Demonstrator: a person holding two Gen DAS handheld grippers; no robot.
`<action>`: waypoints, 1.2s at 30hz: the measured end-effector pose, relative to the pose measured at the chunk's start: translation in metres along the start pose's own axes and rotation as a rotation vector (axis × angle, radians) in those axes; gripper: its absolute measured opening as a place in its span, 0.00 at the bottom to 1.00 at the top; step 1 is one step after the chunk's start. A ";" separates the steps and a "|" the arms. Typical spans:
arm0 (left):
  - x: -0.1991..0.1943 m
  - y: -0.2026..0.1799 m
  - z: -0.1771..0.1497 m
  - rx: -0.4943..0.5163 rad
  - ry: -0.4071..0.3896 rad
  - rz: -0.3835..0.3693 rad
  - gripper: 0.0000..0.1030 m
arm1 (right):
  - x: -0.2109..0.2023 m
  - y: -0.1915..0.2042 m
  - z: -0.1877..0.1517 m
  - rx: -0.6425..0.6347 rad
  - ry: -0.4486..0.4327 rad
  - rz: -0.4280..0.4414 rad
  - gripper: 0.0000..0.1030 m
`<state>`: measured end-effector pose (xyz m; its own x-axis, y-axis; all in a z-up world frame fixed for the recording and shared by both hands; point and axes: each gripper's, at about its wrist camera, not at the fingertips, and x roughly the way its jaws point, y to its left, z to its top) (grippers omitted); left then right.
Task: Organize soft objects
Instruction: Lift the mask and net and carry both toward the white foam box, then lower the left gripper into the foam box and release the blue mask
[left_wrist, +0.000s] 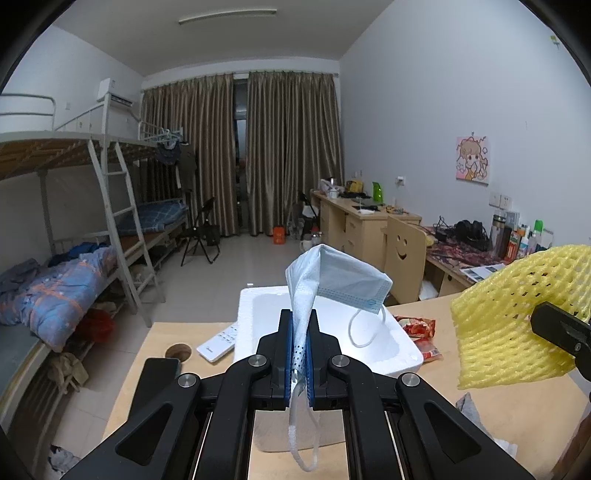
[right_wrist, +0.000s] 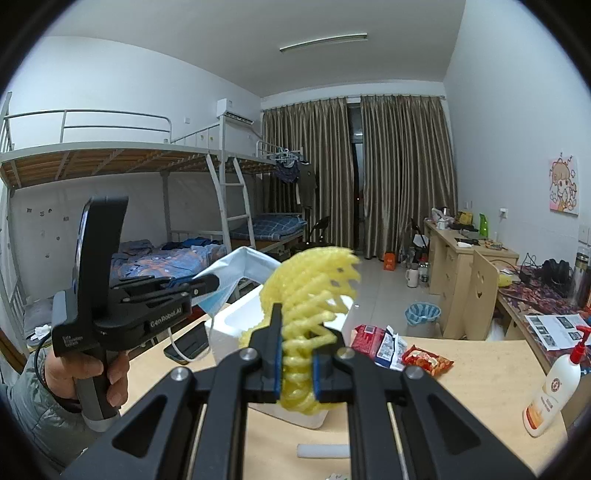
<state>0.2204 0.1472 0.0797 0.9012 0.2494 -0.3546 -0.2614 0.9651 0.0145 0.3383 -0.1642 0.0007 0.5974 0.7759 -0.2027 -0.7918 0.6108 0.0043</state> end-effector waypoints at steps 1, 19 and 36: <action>0.005 0.000 0.001 0.000 0.004 -0.003 0.06 | 0.003 0.000 0.001 -0.001 0.004 -0.002 0.14; 0.093 0.000 0.005 0.020 0.149 -0.019 0.06 | 0.025 -0.009 -0.002 0.011 0.049 -0.024 0.14; 0.079 0.013 0.000 -0.013 0.077 0.012 0.90 | 0.031 -0.009 0.000 0.015 0.065 -0.037 0.14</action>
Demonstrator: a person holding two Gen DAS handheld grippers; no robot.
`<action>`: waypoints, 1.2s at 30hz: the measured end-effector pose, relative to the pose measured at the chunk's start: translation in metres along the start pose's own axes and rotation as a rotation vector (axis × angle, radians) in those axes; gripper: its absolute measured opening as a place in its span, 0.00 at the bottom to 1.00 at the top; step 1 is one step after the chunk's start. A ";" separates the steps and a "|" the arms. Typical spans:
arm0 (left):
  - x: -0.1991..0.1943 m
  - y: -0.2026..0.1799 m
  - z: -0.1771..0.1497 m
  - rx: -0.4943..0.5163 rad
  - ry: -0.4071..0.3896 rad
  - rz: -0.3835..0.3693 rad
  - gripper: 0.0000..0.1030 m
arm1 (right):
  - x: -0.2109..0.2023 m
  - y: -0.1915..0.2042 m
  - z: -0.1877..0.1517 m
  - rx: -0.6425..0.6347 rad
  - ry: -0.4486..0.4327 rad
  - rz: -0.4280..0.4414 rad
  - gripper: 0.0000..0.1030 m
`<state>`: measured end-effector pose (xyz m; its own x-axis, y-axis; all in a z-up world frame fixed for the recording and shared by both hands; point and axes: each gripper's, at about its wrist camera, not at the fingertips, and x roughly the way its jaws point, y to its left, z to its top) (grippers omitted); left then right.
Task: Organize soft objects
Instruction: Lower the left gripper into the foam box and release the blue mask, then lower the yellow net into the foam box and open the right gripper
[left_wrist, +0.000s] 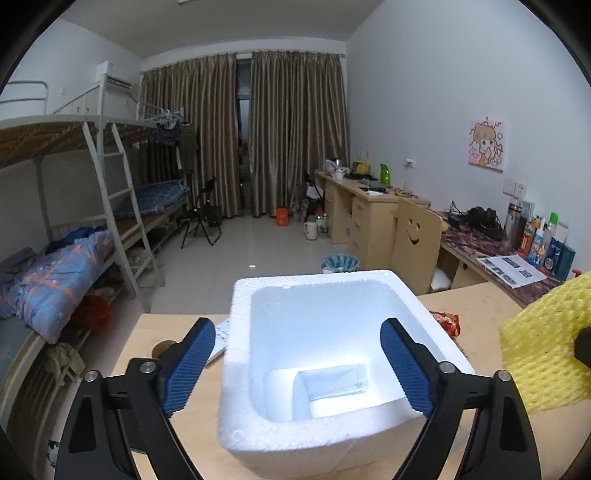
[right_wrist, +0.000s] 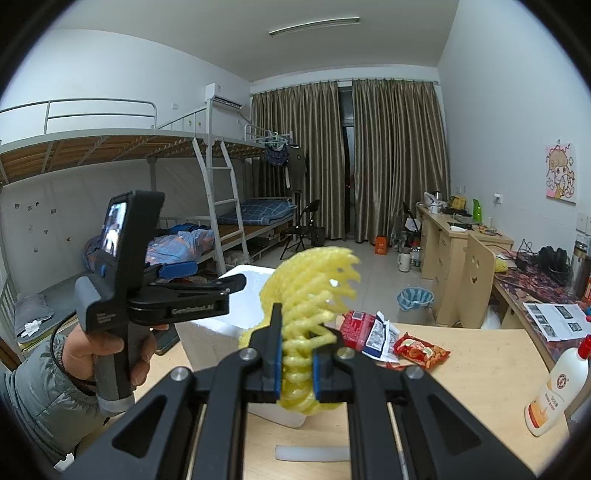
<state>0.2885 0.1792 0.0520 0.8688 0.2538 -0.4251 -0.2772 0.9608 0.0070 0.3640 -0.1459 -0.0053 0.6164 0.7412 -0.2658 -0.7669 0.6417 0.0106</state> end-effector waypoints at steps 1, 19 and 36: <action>-0.003 0.002 0.000 -0.007 -0.009 0.004 0.93 | 0.000 0.001 0.000 -0.001 0.000 0.000 0.14; -0.044 0.036 -0.008 -0.048 -0.097 0.076 1.00 | 0.032 0.005 0.011 -0.031 0.023 0.010 0.14; -0.040 0.051 -0.016 -0.064 -0.124 0.117 1.00 | 0.086 0.005 0.024 -0.050 0.066 0.021 0.14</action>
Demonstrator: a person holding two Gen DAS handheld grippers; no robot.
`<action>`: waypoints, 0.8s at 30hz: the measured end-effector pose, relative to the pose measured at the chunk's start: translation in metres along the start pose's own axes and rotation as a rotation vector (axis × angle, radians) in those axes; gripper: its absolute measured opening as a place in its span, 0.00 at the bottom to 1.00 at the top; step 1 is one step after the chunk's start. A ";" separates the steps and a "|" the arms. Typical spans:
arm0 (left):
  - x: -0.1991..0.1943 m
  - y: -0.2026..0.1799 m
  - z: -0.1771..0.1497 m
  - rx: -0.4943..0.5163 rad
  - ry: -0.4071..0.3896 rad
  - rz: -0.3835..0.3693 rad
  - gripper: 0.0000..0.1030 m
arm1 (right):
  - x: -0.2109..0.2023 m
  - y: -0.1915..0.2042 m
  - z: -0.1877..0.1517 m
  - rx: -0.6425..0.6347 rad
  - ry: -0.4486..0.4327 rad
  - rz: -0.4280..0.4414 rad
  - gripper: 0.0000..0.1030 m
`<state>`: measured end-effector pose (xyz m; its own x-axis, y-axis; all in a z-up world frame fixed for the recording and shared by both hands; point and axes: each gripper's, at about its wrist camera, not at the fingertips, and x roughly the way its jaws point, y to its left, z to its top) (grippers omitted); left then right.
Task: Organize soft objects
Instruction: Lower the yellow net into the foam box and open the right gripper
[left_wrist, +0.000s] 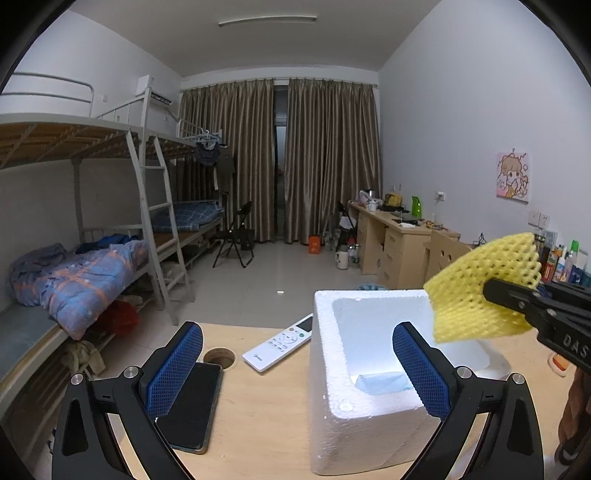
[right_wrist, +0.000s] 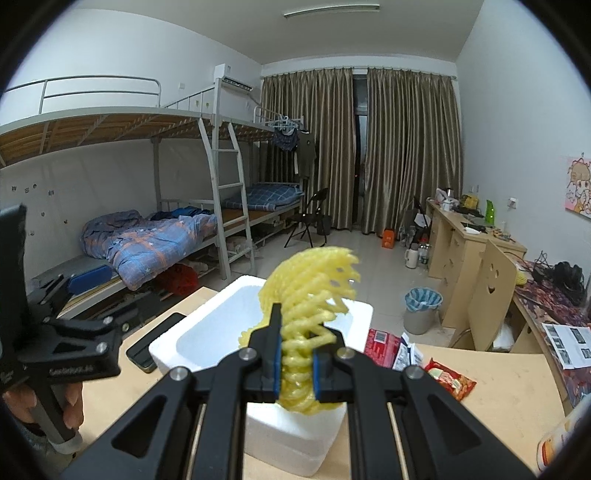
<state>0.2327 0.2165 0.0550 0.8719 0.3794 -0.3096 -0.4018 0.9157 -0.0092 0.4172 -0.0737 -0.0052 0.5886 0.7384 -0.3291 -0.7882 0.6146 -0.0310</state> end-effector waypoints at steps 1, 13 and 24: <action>0.002 0.000 -0.001 0.001 0.004 0.002 1.00 | 0.003 -0.001 0.001 0.002 0.004 0.004 0.14; 0.007 0.005 -0.001 -0.014 0.015 0.002 1.00 | 0.027 0.000 -0.002 -0.004 0.064 0.030 0.35; 0.005 0.003 -0.002 -0.012 0.017 -0.001 1.00 | 0.018 0.004 0.005 -0.011 0.052 0.028 0.65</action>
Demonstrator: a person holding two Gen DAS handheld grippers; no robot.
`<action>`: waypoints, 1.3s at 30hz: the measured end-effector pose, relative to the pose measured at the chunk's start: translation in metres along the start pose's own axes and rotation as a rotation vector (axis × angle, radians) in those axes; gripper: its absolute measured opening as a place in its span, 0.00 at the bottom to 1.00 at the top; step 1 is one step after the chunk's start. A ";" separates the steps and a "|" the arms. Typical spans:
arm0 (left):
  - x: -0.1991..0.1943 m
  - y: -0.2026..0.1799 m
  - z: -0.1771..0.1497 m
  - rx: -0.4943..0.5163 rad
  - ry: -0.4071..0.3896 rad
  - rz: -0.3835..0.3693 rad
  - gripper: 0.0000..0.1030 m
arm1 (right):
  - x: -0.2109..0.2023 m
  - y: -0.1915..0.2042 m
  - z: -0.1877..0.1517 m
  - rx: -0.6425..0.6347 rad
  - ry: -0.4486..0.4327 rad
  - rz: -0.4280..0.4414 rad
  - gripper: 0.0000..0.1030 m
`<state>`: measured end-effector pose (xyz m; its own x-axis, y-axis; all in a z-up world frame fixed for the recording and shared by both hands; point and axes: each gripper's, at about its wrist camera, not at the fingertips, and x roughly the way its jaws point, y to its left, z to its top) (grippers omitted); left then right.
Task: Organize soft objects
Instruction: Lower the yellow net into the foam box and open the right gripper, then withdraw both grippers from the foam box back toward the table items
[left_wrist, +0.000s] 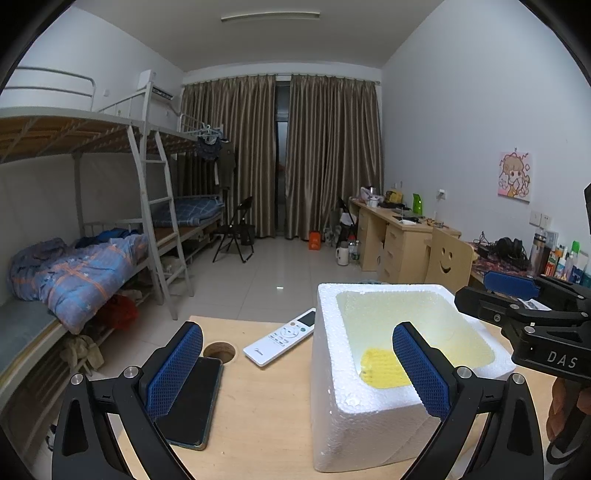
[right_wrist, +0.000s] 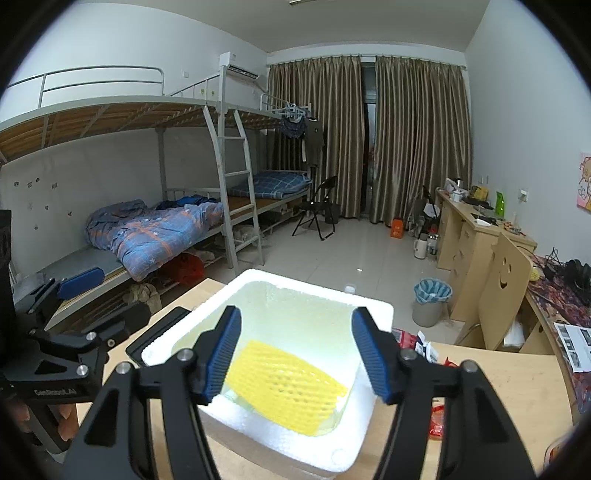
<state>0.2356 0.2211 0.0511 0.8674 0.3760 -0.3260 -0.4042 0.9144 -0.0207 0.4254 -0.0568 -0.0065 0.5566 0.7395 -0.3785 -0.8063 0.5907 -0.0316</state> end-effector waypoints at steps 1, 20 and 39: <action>0.000 0.000 0.000 0.001 0.000 -0.001 1.00 | 0.000 0.000 0.000 0.000 -0.001 -0.001 0.65; -0.038 -0.015 0.001 0.017 -0.017 0.000 1.00 | -0.052 -0.012 -0.002 0.039 -0.051 -0.039 0.90; -0.123 -0.041 -0.016 0.015 -0.024 -0.027 1.00 | -0.133 -0.012 -0.028 0.075 -0.120 -0.071 1.00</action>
<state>0.1413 0.1351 0.0768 0.8848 0.3544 -0.3027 -0.3763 0.9264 -0.0154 0.3552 -0.1714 0.0185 0.6350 0.7259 -0.2644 -0.7495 0.6618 0.0169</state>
